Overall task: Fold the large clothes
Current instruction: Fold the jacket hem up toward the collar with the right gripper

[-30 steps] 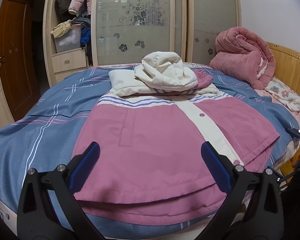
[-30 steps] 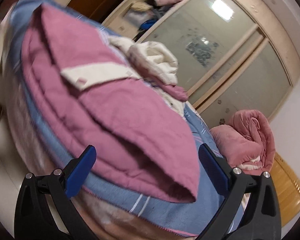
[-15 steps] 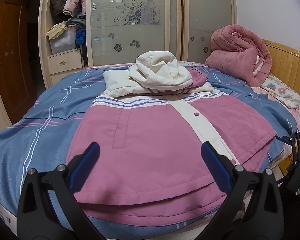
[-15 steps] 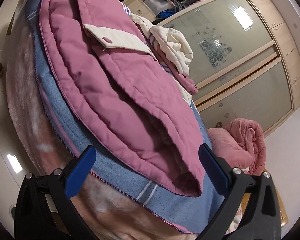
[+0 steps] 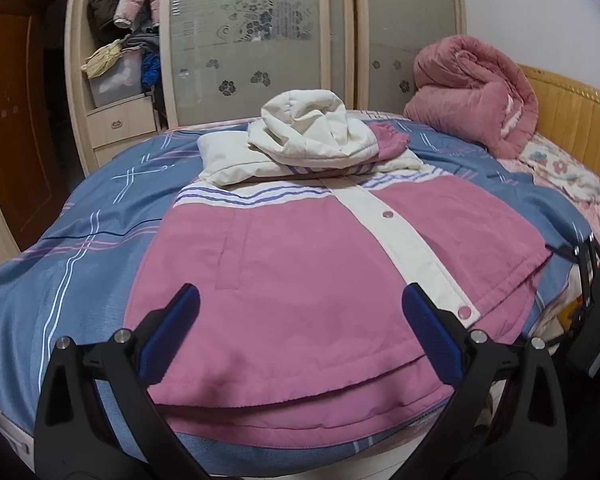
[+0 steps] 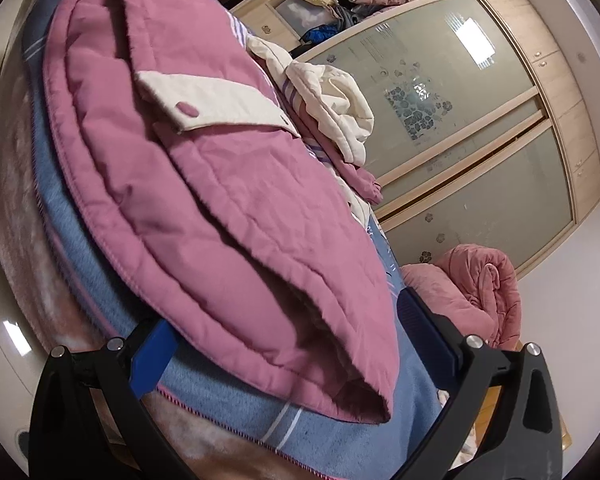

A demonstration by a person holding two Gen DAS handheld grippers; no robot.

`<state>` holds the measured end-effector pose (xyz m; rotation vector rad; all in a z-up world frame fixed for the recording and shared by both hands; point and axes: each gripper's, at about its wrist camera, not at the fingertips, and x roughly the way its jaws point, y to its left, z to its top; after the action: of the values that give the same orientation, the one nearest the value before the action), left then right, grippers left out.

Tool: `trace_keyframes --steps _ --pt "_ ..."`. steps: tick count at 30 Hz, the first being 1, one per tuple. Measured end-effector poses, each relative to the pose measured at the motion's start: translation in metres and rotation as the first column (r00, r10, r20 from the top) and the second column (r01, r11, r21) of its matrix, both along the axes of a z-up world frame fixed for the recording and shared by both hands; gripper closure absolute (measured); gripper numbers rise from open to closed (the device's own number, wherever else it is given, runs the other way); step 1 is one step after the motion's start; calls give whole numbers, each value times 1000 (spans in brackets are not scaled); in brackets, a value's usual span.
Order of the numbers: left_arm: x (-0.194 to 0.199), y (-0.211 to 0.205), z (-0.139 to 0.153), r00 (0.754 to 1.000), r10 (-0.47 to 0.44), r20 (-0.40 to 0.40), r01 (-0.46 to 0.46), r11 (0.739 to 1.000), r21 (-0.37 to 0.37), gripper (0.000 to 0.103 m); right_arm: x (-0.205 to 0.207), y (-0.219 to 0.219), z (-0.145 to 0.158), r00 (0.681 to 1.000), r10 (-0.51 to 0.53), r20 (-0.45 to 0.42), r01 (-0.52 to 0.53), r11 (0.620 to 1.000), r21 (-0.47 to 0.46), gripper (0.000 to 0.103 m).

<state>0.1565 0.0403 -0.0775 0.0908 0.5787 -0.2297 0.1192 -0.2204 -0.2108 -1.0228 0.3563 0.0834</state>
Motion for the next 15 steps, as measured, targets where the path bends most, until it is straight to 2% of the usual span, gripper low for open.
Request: trace_keyframes --steps 4,6,7,9,12,15 --pt "-6 -13 -7 997 -75 4 75 992 100 2 10 6 9 1000 -4 0 4 999 40 1" --pt "-10 -20 -12 988 -155 -10 154 972 177 2 13 7 15 1000 -5 -7 6 997 76 1" --pt "-15 -25 -19 976 -216 -25 216 944 248 2 15 8 19 1000 -7 -6 8 995 95 1" --pt "-26 -28 -31 958 -285 -18 271 887 375 2 20 5 30 1000 -17 -12 19 988 156 1" --pt "-35 -28 -44 940 -338 -46 323 839 437 2 26 -2 43 999 -34 -34 42 968 246 1" --pt "-40 -32 -62 916 -383 -120 393 791 470 2 29 -5 52 998 -43 -36 52 954 296 1"
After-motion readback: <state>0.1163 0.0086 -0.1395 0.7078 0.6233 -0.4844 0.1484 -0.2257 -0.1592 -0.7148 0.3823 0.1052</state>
